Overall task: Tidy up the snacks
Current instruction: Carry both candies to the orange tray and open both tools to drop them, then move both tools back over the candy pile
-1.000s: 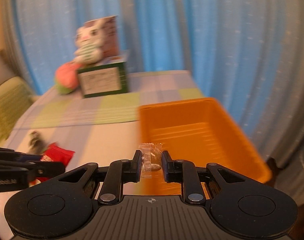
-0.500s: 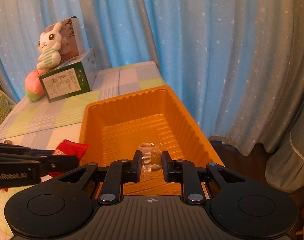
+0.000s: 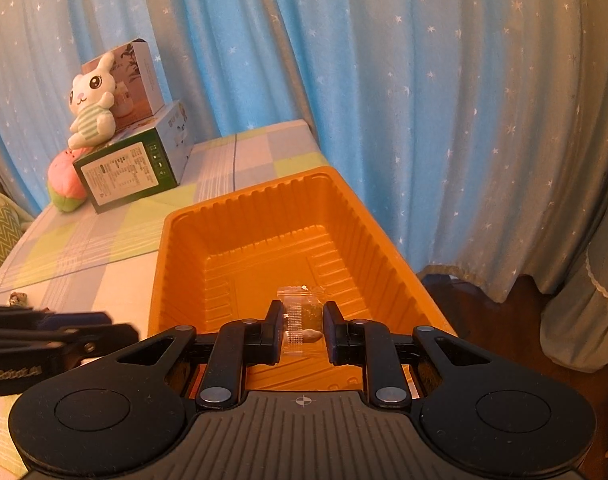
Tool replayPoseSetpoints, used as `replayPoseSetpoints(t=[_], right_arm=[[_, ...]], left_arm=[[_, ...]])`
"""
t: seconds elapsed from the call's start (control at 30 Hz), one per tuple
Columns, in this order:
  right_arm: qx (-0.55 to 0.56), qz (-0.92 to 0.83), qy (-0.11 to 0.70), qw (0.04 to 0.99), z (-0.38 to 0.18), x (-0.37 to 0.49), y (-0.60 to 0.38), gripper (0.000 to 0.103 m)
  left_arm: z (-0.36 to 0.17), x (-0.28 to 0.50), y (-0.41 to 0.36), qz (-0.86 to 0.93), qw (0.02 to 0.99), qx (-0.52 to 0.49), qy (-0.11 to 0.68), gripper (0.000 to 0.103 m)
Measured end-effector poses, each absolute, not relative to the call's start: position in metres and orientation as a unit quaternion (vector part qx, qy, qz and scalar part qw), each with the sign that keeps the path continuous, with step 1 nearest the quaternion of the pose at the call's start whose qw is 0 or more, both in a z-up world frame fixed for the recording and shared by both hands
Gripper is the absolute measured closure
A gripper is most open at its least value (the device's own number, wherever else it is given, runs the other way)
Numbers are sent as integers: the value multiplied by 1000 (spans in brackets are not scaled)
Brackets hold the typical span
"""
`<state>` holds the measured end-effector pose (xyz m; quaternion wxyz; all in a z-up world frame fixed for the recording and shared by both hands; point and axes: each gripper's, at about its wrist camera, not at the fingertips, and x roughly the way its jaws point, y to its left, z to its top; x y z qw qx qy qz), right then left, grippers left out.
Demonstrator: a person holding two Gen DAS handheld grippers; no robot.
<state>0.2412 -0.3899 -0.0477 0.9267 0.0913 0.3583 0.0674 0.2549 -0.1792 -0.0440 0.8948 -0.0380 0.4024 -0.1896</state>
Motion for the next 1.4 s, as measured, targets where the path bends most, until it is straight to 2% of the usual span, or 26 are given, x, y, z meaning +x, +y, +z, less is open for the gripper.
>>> replayPoseSetpoints(t=[0.1,0.17,0.23,0.27,0.43,0.67,1.0,1.23,1.4], right_arm=[[108,76,357,925,-47,244,-390,81],[126,82,361,920,-47,246,-393,77],[135,82,357,921,-43,245,-394,55],[134,80,352,923,-40,242,-394,54],[136,81,340,927,-23,227,-391,54],[147,90,325,930,3,194,-375,54],[135,134,313,931,23,145,-324,54],[121,162,321,925,20,121,-286,54],[110,177,329,921,14,111,-263,54]], left_arm=[[-41,247,-168,-182,896,-43,402,69],[-39,242,-162,-178,897,-45,401,68],[-38,236,-156,-171,899,-43,402,66],[-38,233,-153,-169,899,-43,401,65],[-31,212,-136,-153,903,-47,399,60],[-13,174,-105,-122,913,-56,385,47],[4,119,-53,-81,923,-62,372,44],[3,86,-12,-46,926,-66,369,42],[0,67,17,-17,927,-74,368,37]])
